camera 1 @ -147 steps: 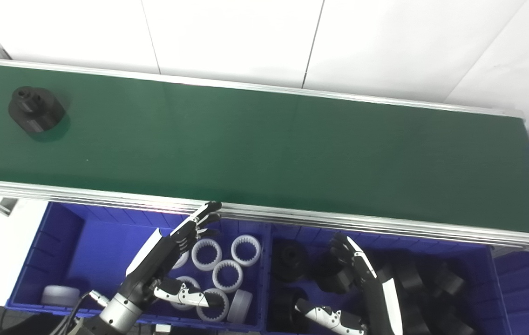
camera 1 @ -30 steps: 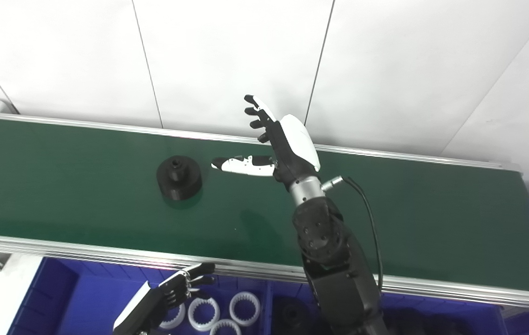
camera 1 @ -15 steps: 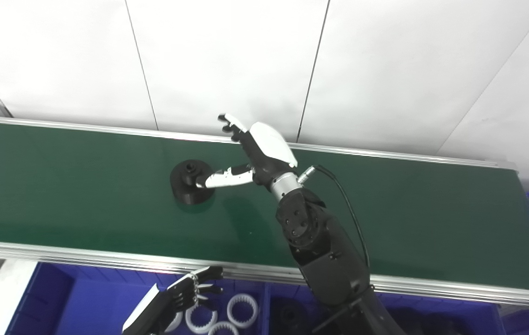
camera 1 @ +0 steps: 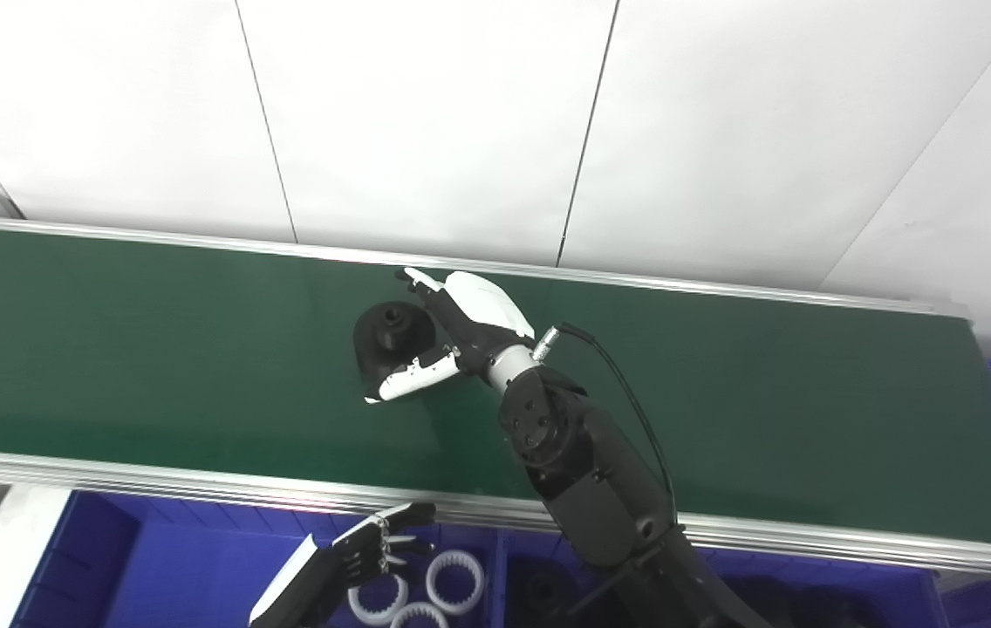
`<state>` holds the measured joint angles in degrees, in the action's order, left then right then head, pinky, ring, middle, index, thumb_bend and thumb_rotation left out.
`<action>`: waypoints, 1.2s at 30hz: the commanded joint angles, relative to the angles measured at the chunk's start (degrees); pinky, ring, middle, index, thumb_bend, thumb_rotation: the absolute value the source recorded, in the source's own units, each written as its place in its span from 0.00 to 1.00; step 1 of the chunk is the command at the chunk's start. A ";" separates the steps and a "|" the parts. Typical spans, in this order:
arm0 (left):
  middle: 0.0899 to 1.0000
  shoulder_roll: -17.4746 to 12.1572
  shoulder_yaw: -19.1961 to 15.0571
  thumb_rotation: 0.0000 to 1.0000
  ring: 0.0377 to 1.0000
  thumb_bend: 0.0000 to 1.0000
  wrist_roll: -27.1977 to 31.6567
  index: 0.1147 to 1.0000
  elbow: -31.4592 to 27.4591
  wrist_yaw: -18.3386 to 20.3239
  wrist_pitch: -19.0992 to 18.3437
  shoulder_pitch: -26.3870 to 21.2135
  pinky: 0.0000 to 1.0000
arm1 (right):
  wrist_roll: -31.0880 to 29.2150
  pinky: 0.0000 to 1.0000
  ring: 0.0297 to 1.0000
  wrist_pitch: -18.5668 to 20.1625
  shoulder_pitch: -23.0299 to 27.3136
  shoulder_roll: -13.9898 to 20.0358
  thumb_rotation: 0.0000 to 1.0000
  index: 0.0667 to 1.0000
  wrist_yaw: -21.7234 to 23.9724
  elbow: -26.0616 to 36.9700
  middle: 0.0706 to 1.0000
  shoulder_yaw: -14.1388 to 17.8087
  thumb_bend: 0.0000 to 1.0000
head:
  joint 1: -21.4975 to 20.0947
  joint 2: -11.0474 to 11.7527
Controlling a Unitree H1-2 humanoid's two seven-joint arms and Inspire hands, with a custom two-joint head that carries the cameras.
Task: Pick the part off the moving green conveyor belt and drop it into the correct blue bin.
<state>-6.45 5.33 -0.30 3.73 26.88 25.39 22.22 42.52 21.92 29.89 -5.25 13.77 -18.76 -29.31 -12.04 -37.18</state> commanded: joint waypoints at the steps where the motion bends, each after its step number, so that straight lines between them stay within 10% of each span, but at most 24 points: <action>1: 0.85 -0.81 1.03 0.12 0.75 0.84 0.06 0.82 -1.59 -1.42 1.54 0.33 0.62 | 0.45 0.79 0.87 0.08 3.19 0.02 0.30 0.95 -0.68 -0.36 0.91 -0.41 1.00 | 0.27 0.00; 13: 0.85 -3.89 7.17 0.11 0.75 0.83 -1.41 0.82 -2.45 -9.66 1.54 0.14 0.63 | 2.66 0.65 0.76 -2.79 5.77 1.03 0.13 0.86 -7.94 -9.28 0.82 -3.59 0.90 | -0.06 -0.67; 18: 0.85 -6.50 11.40 0.11 0.75 0.82 -3.72 0.83 -2.99 -16.23 1.54 -0.42 0.62 | 3.24 0.50 0.60 -4.25 5.33 0.52 0.03 0.67 -14.01 -12.28 0.64 -3.89 0.77 | -0.43 -0.92; 20: 0.85 -7.42 12.83 0.12 0.75 0.83 -3.85 0.83 -3.00 -18.30 1.54 -0.63 0.62 | 2.98 0.41 0.48 -5.63 4.76 0.10 0.00 0.48 -17.62 -13.38 0.48 -3.51 0.56 | -0.74 -0.92; 36: 0.86 -14.05 23.60 0.14 0.77 0.83 -6.17 0.84 -2.74 -32.93 1.54 -3.70 0.62 | 3.27 0.38 0.46 -5.12 0.98 0.61 0.00 0.45 -23.35 -9.93 0.46 -4.48 0.53 | -1.83 -2.08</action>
<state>-19.88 28.18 -6.02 2.68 -3.57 25.38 19.13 45.39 17.67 31.59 -4.30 -9.64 -31.78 -33.35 -13.89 -39.28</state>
